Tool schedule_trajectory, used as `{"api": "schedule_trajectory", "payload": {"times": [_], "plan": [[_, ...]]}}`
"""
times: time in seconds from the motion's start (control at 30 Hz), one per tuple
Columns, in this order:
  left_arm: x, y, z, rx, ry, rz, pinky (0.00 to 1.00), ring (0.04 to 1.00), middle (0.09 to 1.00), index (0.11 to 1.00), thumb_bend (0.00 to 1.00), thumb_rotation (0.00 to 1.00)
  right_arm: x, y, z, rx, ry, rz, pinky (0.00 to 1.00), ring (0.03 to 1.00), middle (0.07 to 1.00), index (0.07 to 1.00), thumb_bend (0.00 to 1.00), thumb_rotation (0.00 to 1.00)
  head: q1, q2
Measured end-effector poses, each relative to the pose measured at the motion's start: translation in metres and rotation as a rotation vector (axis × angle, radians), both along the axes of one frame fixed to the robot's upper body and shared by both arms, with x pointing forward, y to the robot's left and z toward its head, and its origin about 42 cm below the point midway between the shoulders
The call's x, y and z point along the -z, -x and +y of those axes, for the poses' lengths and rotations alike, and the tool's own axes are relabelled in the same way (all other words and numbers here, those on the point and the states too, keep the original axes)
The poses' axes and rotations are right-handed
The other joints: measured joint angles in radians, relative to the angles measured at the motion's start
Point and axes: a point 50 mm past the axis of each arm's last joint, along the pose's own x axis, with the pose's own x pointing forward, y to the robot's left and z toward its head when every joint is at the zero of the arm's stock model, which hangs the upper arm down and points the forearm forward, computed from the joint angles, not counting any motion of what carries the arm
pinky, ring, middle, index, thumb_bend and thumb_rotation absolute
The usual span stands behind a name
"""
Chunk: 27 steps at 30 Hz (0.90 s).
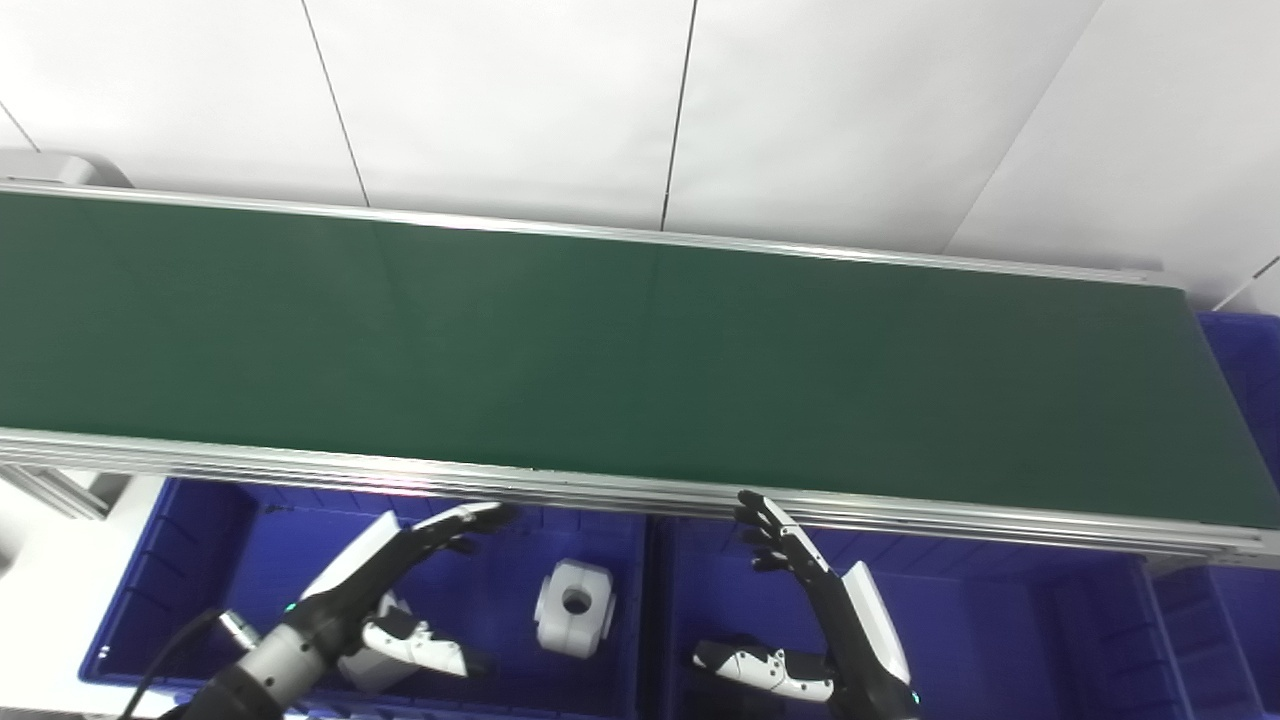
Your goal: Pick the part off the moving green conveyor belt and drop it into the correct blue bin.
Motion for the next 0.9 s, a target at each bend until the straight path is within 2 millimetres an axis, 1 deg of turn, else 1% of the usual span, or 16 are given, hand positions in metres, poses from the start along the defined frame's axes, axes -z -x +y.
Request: {"api": "schedule_trajectory", "payload": {"times": [0.1, 0.27, 0.37, 0.5, 0.6, 0.67, 0.73, 0.8, 0.87, 0.9], "plan": [[-0.001, -0.001, -0.011, 0.018, 0.073, 0.015, 0.82, 0.820, 0.809, 0.801, 0.89, 0.43, 0.000, 0.000, -0.002, 0.006, 0.000, 0.001, 0.72, 0.812, 0.856, 0.907, 0.78, 0.47, 0.000, 0.002], [-0.001, 0.000, -0.026, 0.035, 0.171, 0.042, 0.81, 0.800, 0.782, 0.766, 0.91, 0.39, 0.000, 0.001, -0.002, 0.008, -0.001, 0.004, 0.73, 0.811, 0.853, 0.910, 0.77, 0.48, 0.002, 0.003], [-0.001, 0.000, -0.028, 0.042, 0.199, 0.050, 0.80, 0.793, 0.780, 0.762, 0.90, 0.38, 0.000, 0.001, -0.003, 0.005, 0.001, 0.004, 0.72, 0.810, 0.852, 0.908, 0.78, 0.49, 0.005, 0.005], [0.000, 0.001, -0.032, 0.049, 0.237, 0.021, 0.76, 0.778, 0.774, 0.756, 0.88, 0.35, 0.000, 0.002, -0.004, 0.005, 0.004, 0.006, 0.72, 0.813, 0.854, 0.907, 0.77, 0.48, 0.002, 0.005], [0.006, 0.002, -0.034, 0.046, 0.244, 0.030, 0.78, 0.797, 0.786, 0.759, 0.87, 0.32, -0.001, 0.002, -0.005, 0.005, 0.004, 0.006, 0.73, 0.815, 0.855, 0.907, 0.77, 0.49, 0.002, 0.005], [0.011, 0.003, -0.032, 0.038, 0.241, 0.043, 0.82, 0.821, 0.800, 0.762, 0.86, 0.30, -0.003, 0.003, -0.005, 0.002, 0.002, 0.002, 0.73, 0.814, 0.853, 0.910, 0.77, 0.49, 0.002, 0.006], [0.015, 0.003, -0.030, 0.014, 0.242, 0.052, 0.82, 0.817, 0.796, 0.759, 0.85, 0.28, -0.004, 0.003, -0.005, 0.001, 0.003, -0.002, 0.73, 0.816, 0.854, 0.909, 0.78, 0.49, 0.002, 0.006], [0.018, 0.002, -0.028, -0.022, 0.254, 0.048, 0.79, 0.800, 0.794, 0.764, 0.84, 0.27, -0.004, 0.003, -0.006, 0.004, 0.004, -0.002, 0.73, 0.814, 0.854, 0.906, 0.78, 0.48, 0.002, 0.006], [0.019, 0.000, -0.028, -0.047, 0.269, 0.043, 0.75, 0.775, 0.783, 0.759, 0.84, 0.24, -0.004, 0.003, -0.006, 0.004, 0.004, -0.003, 0.72, 0.808, 0.851, 0.904, 0.77, 0.49, 0.000, 0.008], [0.018, 0.000, -0.028, -0.058, 0.278, 0.040, 0.75, 0.775, 0.783, 0.759, 0.84, 0.24, -0.004, 0.003, -0.006, 0.004, 0.005, -0.003, 0.72, 0.808, 0.851, 0.904, 0.77, 0.49, 0.000, 0.008]]}}
